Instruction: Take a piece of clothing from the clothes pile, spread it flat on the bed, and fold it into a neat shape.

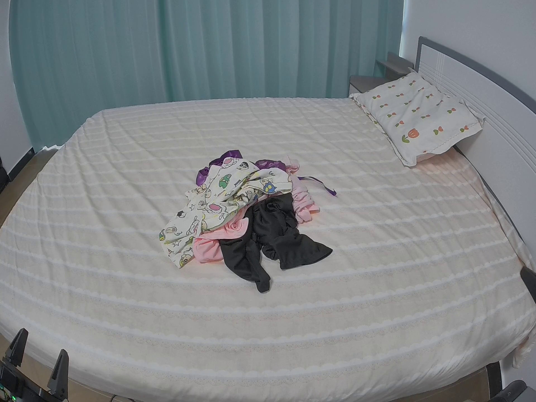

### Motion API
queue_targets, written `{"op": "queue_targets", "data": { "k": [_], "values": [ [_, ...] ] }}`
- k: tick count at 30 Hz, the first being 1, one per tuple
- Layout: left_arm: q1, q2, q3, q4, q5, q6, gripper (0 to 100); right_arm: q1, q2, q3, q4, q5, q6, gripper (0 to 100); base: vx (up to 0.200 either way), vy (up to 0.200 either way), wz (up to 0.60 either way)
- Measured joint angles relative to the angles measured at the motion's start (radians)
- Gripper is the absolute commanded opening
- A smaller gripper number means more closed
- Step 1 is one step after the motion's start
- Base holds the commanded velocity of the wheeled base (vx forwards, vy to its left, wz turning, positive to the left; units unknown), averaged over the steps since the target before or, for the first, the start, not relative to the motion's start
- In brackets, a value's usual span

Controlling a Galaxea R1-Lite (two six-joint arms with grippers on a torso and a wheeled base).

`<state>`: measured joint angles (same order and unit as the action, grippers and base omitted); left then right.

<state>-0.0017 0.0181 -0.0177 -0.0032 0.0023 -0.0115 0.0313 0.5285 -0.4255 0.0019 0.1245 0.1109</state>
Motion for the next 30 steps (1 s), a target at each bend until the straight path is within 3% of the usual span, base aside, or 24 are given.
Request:
{"op": "queue_targets", "data": {
  "k": [13,22,30],
  "values": [
    [0.000,0.000,0.000,0.000,0.000,0.000,100,0.136,0.634,-0.072,-0.298,0.001,0.209,100,0.000,0.000,0.00],
    [0.000,0.000,0.000,0.000,0.000,0.000,100,0.253,1.075,-0.252,-0.465,-0.091,0.418,100,0.000,0.000,0.00],
    [0.000,0.000,0.000,0.000,0.000,0.000,100,0.342,1.469,-0.575,-0.543,-0.184,0.565,100,0.000,0.000,0.00]
  ]
}}
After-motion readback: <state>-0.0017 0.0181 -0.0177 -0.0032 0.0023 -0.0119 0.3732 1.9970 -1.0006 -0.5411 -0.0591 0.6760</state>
